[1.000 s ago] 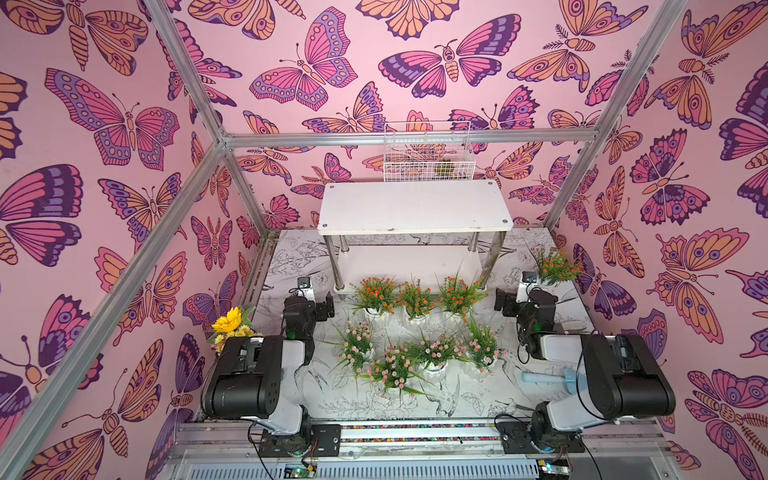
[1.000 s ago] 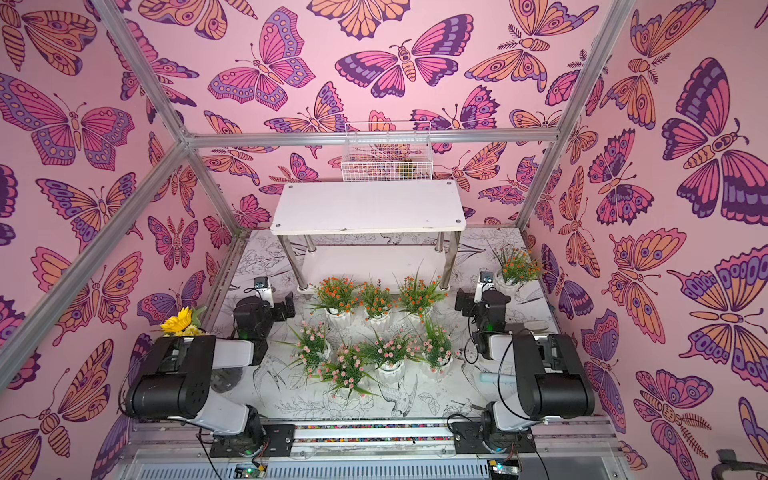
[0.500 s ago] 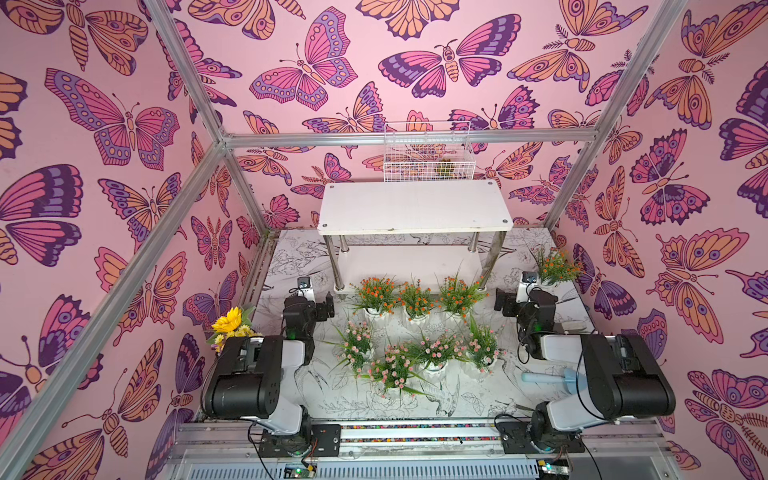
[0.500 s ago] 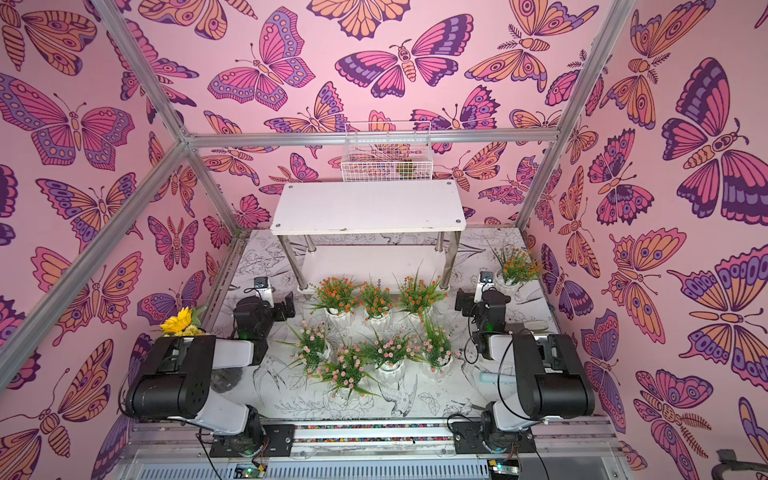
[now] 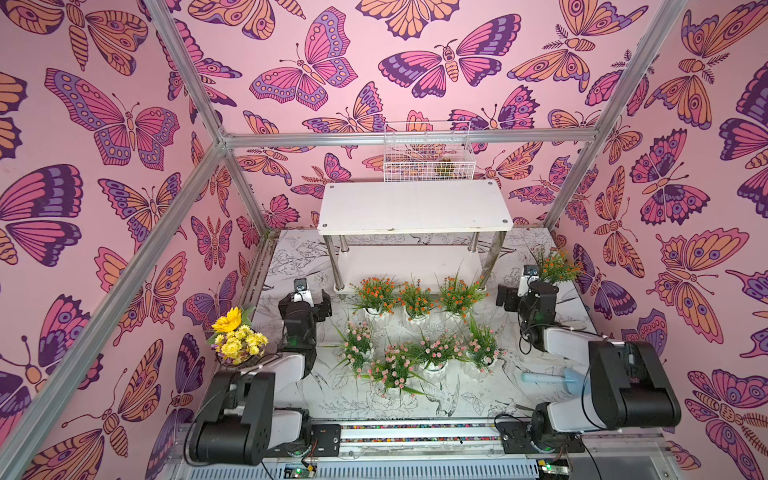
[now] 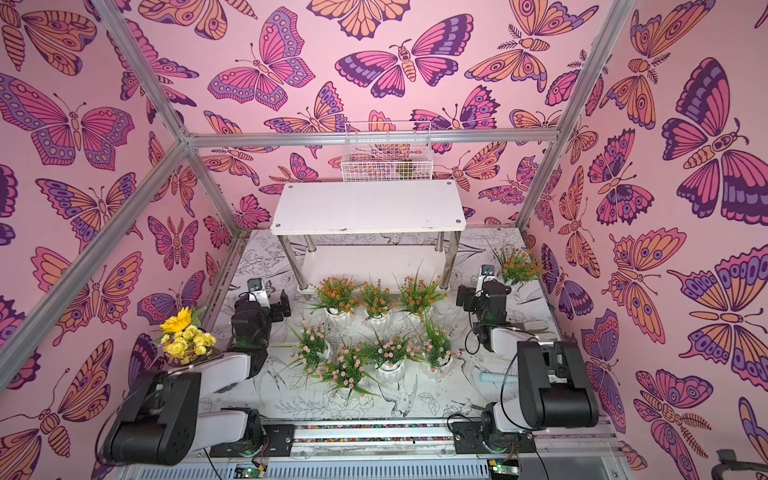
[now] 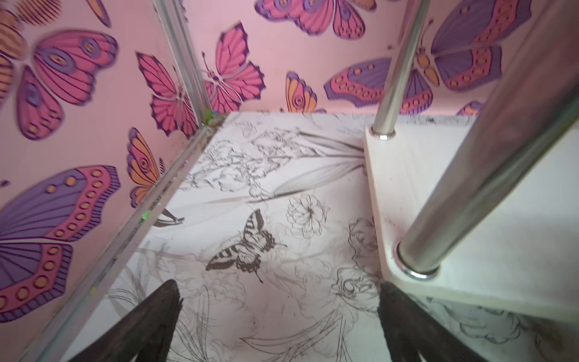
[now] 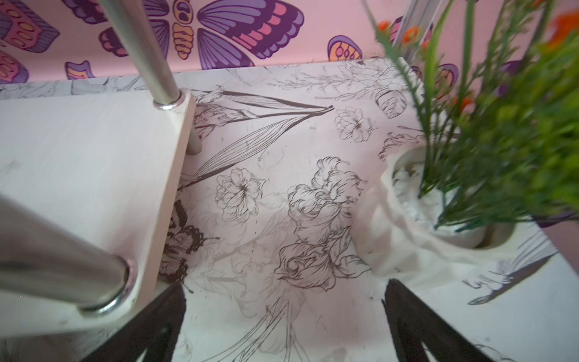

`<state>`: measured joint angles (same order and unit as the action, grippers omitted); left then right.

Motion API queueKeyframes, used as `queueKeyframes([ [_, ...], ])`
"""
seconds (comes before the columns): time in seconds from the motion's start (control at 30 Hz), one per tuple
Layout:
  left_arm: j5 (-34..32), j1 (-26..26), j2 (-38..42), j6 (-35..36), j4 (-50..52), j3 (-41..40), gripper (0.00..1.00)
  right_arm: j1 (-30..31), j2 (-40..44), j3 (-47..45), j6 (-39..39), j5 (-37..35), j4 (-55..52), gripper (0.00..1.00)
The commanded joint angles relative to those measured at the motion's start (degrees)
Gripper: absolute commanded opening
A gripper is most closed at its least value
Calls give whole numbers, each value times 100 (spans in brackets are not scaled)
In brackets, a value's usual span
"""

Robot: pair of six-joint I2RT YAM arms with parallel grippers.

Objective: Place the baby's breath potted plants on the rack by color
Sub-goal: Pick up the baby's breath potted plant from the center of the board.

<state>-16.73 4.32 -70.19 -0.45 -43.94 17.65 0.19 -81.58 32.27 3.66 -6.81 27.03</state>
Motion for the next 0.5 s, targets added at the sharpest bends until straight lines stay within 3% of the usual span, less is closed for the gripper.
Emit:
queueKeyframes([
  [0.0,-679,111,761,-391,769,-7,99,-19,330,492,338,-583,-1603,99],
  [0.1,-792,115,1648,-1033,1758,160,99,-18,813,409,621,-693,-1751,99],
  [0.23,-452,168,2473,-1129,2939,655,99,-19,1536,528,1100,-906,-2525,99],
  [0.33,-15,272,2791,-939,3473,948,99,-19,1859,962,1316,-791,-3522,99],
  [0.47,861,402,2872,-1181,4190,1411,99,-19,2294,1053,1655,-335,-4042,99],
])
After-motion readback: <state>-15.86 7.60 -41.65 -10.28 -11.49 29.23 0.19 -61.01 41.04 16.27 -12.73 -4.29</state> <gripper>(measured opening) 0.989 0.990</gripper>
